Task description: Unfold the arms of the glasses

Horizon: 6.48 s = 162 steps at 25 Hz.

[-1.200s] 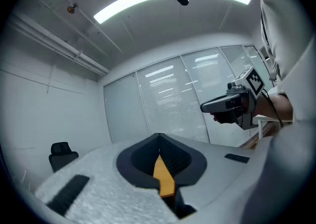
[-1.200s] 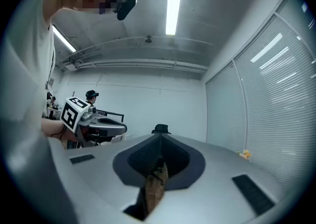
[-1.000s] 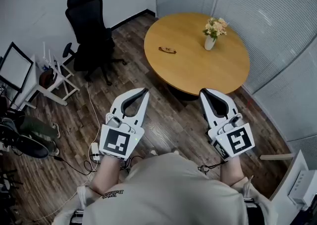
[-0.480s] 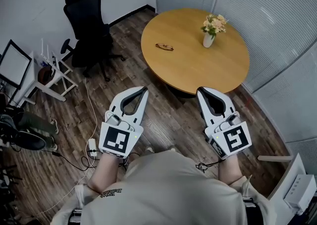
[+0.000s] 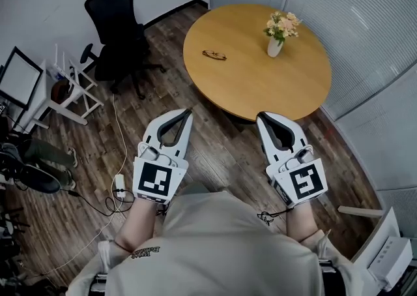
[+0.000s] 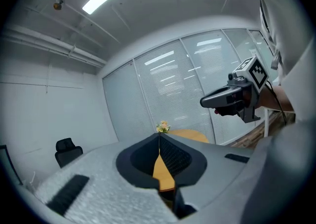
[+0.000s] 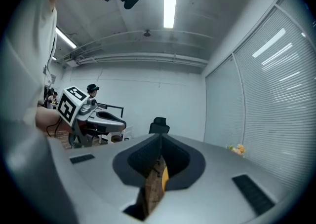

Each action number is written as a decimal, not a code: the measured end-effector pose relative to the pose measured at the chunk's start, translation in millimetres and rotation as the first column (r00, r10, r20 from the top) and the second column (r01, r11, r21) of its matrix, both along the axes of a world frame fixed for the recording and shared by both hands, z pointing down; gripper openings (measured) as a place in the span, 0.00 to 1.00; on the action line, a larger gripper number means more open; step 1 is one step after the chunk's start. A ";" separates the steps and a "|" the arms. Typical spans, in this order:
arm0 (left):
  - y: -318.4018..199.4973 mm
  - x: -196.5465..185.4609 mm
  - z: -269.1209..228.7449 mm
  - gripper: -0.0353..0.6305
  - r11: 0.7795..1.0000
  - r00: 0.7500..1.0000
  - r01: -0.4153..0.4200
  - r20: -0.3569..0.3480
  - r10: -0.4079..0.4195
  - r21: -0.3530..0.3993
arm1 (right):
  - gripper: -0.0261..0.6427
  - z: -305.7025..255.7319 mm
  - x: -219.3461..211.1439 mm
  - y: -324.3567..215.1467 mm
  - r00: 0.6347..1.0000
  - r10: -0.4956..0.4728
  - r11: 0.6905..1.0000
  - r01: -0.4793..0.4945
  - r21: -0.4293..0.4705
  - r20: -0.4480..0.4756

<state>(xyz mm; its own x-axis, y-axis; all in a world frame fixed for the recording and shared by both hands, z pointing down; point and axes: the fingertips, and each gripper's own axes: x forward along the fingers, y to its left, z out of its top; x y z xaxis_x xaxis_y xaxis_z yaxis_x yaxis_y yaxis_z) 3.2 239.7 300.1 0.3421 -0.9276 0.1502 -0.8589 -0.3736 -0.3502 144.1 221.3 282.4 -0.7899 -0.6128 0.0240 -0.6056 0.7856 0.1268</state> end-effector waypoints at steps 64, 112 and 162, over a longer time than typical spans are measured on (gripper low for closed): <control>-414.7 -157.1 76.3 0.09 0.942 0.960 -0.280 -0.033 0.279 -0.185 | 0.09 63.9 -166.2 -383.9 0.949 0.285 0.938 -0.305 -0.163 -0.137; -486.8 -98.5 426.0 0.24 0.729 0.674 -0.175 0.459 0.579 -0.662 | 0.09 264.8 -126.3 -440.6 0.930 0.200 0.831 -0.327 -0.449 -0.307; -479.9 -103.1 52.4 0.11 0.964 0.962 -0.244 -0.154 0.226 -0.109 | 0.09 9.3 -79.0 -437.3 0.951 0.304 0.949 -0.298 -0.099 0.054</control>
<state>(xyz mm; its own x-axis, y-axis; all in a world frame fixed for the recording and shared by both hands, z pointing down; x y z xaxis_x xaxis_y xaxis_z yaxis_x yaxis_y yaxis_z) -99.8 -240.2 352.5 0.5738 -0.7953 0.1955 -0.7787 -0.6038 -0.1707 65.1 -216.0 291.7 -0.5705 -0.8202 0.0421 -0.8205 0.5715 0.0151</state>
